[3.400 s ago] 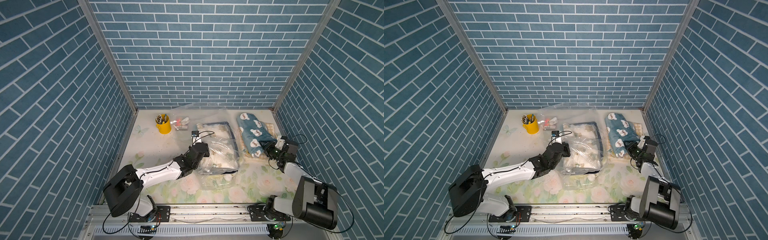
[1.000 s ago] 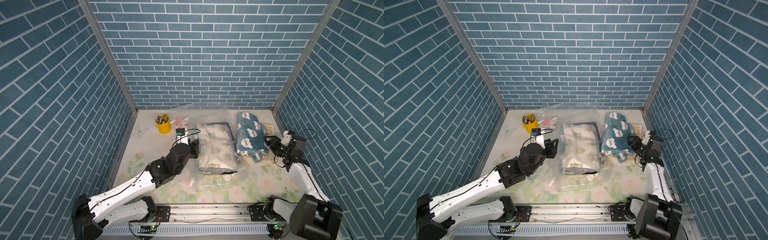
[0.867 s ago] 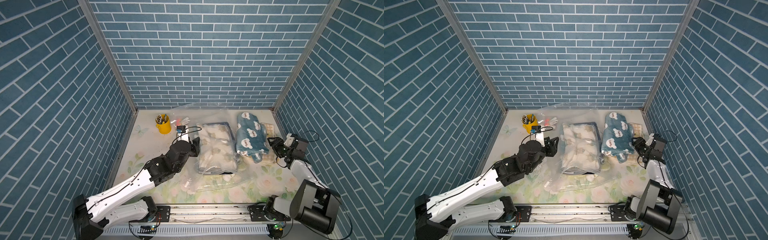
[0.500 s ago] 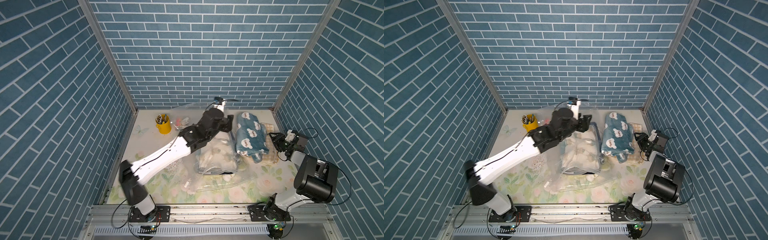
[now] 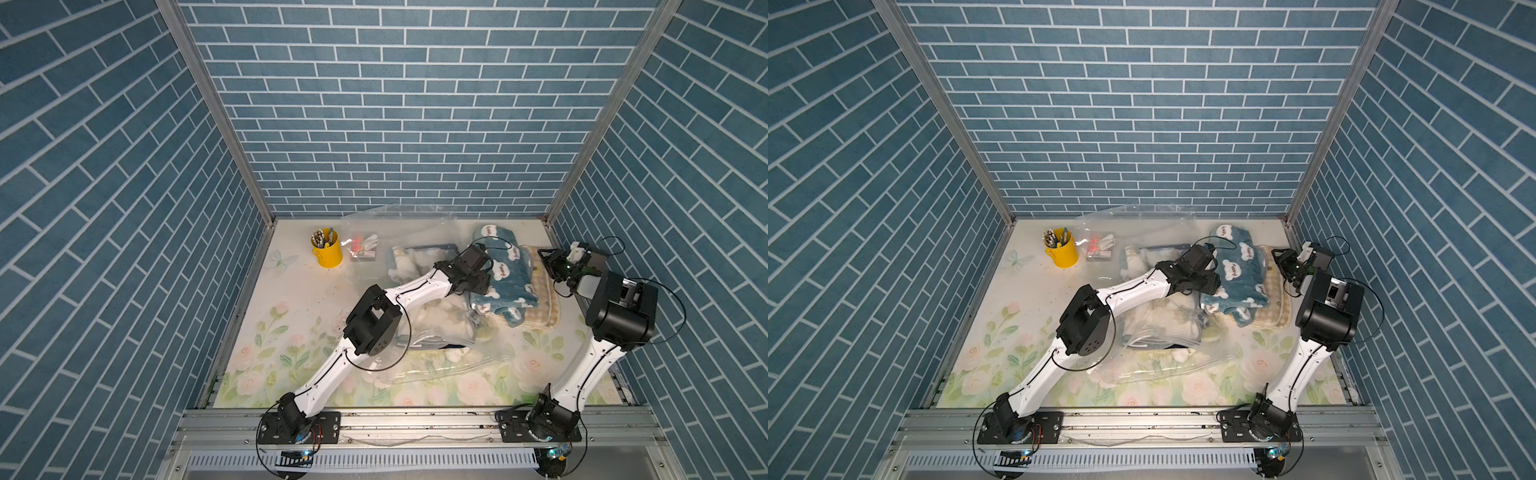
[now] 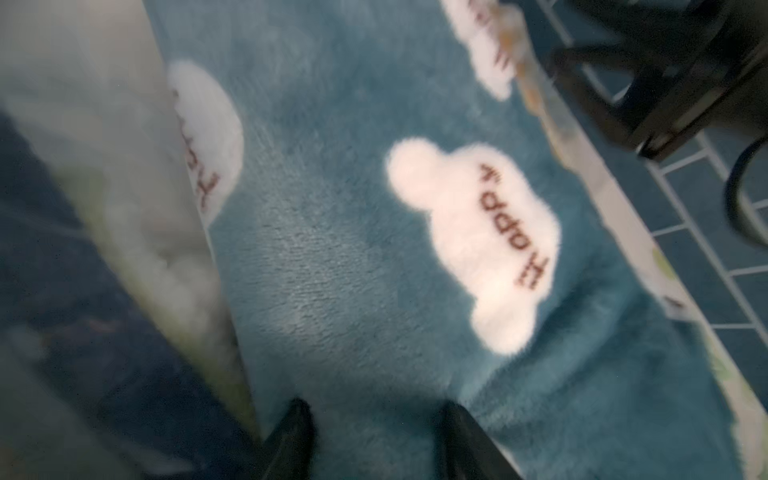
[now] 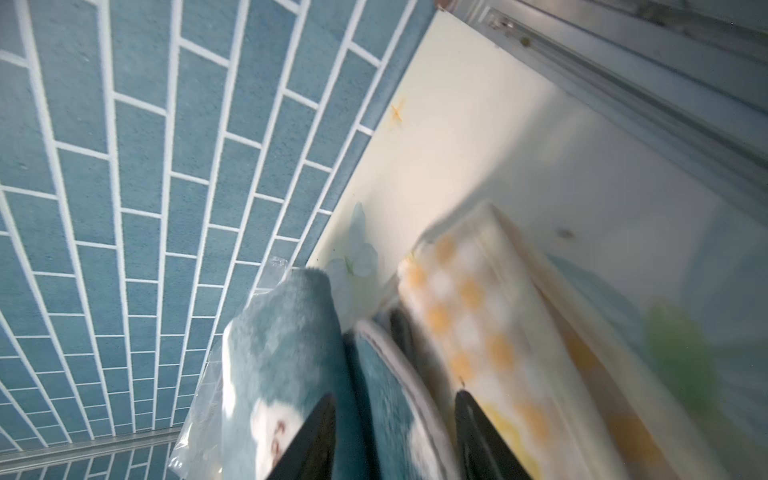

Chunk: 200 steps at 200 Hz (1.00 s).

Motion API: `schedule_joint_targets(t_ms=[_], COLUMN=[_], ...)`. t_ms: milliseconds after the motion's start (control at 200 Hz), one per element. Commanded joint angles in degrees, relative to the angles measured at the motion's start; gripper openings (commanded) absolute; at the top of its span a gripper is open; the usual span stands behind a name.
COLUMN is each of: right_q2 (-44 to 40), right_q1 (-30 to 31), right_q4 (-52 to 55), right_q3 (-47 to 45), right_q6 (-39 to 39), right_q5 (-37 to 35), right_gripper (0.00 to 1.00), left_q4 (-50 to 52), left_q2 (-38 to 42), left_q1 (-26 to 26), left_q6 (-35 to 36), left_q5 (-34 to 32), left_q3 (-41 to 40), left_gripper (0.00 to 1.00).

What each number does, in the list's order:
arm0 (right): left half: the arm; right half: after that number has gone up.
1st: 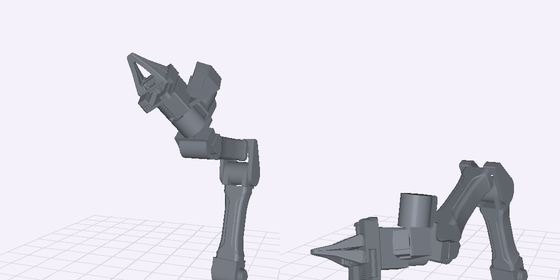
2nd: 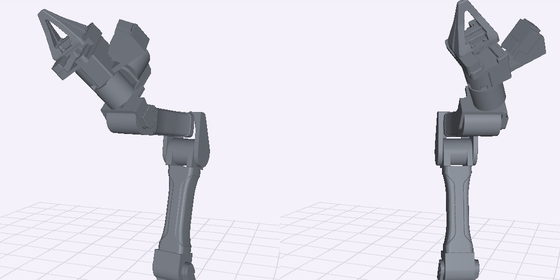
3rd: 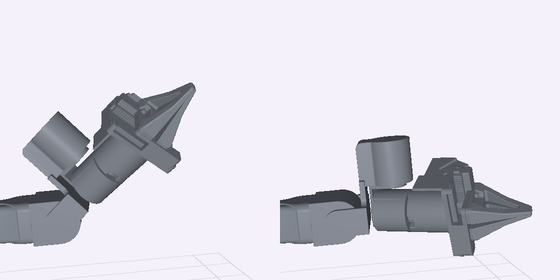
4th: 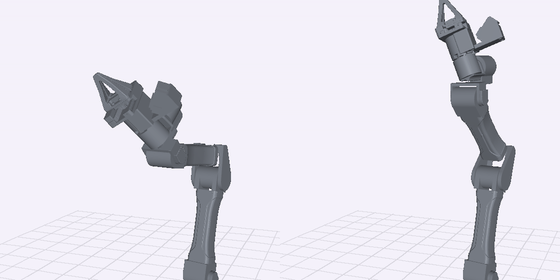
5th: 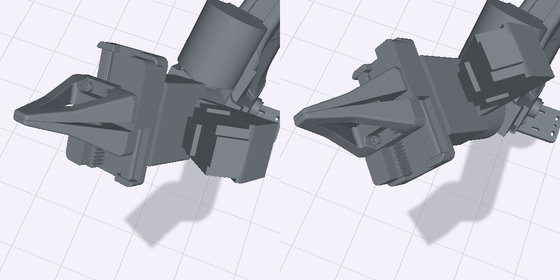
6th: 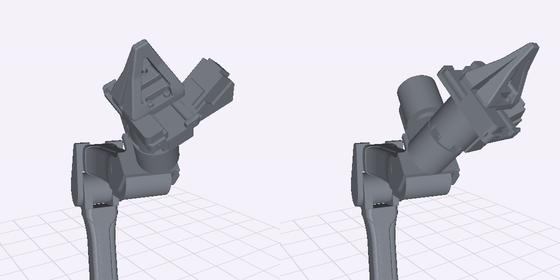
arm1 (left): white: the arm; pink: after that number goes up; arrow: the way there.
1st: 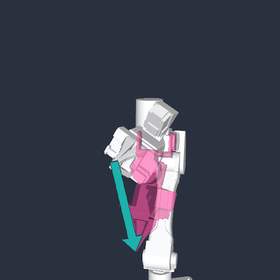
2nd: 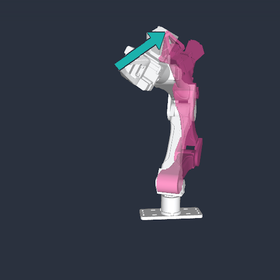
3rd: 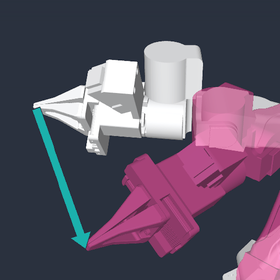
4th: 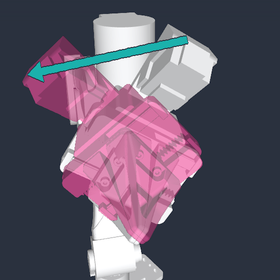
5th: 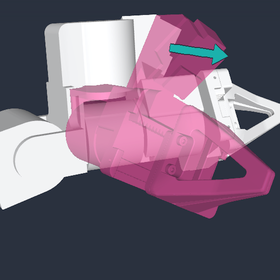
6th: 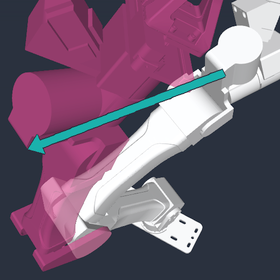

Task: Take the blanket out of the vacuum bag
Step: Place the blanket at the center of the board.

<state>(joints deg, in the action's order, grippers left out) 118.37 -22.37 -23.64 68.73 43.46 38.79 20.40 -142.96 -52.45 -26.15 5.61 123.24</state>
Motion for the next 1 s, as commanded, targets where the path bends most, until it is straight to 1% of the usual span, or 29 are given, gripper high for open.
schedule_joint_targets(t_ms=[0, 55, 135, 185, 195, 275, 370, 500, 615, 855, 905, 925, 995], right_q2=[3.1, 4.1, 6.9, 7.0, 8.4, 10.9, 11.4, 13.5, 12.2, 7.8, 7.7, 6.0, 4.9], right_q1=[1.4, 1.7, 2.3, 3.2, 3.5, 4.7, 5.0, 5.1, 5.3, 5.3, 5.3, 5.3, 5.4], right_q4=[5.1, 5.9, 7.6, 8.3, 8.7, 13.6, 13.1, 13.1, 8.2, 2.8, 2.8, 2.8, 1.6], right_q3=[5.3, 6.4, 9.5, 10.5, 10.7, 14.3, 13.7, 14.7, 11.8, 7.0, 6.2, 5.8, 4.2], right_q6=[-5.3, -6.1, -7.3, -8.6, -8.9, -11.9, -12.6, -12.6, -10.6, -7.8, -7.8, -7.8, -7.4], right_q5=[-3.8, -6.1, -3.9, -4.1, -4.3, -5.8, -6.7, -3.7, 0.0, 3.1, 3.2, 3.3, 3.6], right_gripper=[0.49, 0.51, 0.52, 0.52, 0.52, 0.53, 0.57, 0.57, 0.57, 0.55, 0.54, 0.53, 0.49], left_q4=[-3.4, -4.1, -5.7, -6.8, -6.9, -7.1, -6.8, -7.1, -7.2, -7.1, -7.0, -7.1, -7.1], left_q2=[5.0, 5.3, 6.4, 6.9, 7.0, 7.2, 6.9, 6.7, 6.4, 6.9, 7.1, 7.0, 7.3], left_q1=[0.4, 0.6, 0.9, 1.2, 1.3, 1.6, 2.0, 2.2, 2.3, 2.8, 2.8, 2.8, 2.8], left_q6=[-1.2, -1.4, -1.4, -1.6, -1.7, -1.6, -1.5, -1.4, -1.5, -1.4, -1.3, -1.2, -1.2], left_q5=[0.9, 0.9, 0.8, 1.2, 1.2, 1.4, 1.5, 2.0, 2.4, 2.4, 2.4, 2.4, 2.4], left_q3=[-4.1, -6.1, -9.2, -10.9, -11.1, -11.4, -11.4, -11.9, -11.8, -11.9, -11.9, -11.9, -12.0], left_gripper=[0.56, 0.55, 0.55, 0.55, 0.55, 0.54, 0.53, 0.53, 0.53, 0.53, 0.53, 0.53, 0.53])
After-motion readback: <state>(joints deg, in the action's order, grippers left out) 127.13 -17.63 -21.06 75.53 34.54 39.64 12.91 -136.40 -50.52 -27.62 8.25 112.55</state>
